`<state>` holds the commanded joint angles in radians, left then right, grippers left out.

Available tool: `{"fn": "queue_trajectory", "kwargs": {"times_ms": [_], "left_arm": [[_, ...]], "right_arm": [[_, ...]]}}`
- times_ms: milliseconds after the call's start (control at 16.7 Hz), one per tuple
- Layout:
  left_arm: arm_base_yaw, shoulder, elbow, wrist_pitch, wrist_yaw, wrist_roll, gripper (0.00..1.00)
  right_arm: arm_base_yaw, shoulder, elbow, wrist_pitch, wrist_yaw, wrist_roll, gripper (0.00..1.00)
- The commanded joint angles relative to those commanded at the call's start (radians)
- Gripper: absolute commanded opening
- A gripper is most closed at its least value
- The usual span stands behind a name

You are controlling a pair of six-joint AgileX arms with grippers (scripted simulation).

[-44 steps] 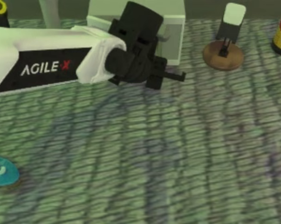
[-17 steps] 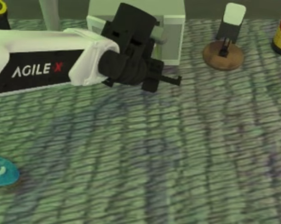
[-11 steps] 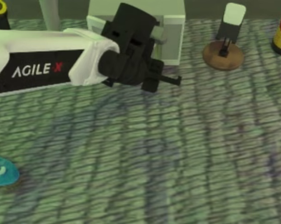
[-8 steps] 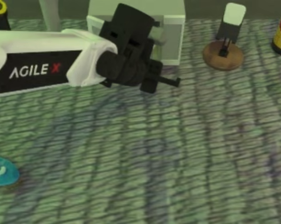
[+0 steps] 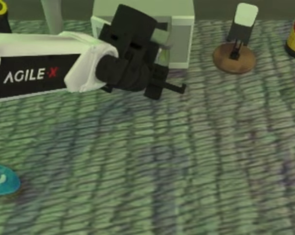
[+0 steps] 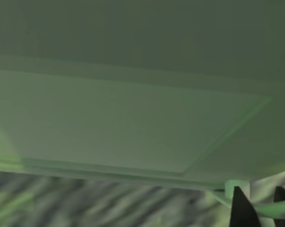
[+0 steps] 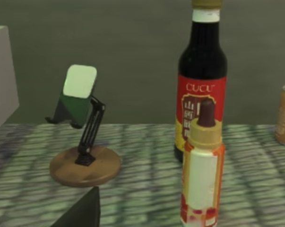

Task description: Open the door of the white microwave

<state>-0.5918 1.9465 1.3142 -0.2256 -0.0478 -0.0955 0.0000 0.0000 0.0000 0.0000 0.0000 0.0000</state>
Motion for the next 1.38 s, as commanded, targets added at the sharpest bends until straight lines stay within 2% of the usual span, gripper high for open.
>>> {"fn": "queue_trajectory", "kwargs": {"times_ms": [1200, 1380], "left_arm": [[0.0, 0.0, 0.0, 0.0, 0.0, 0.0, 0.0], [-0.002, -0.004, -0.01, 0.0, 0.017, 0.008, 0.0]], "right_arm": [[0.0, 0.0, 0.0, 0.0, 0.0, 0.0, 1.0], [0.0, 0.0, 0.0, 0.0, 0.0, 0.0, 1.0]]}}
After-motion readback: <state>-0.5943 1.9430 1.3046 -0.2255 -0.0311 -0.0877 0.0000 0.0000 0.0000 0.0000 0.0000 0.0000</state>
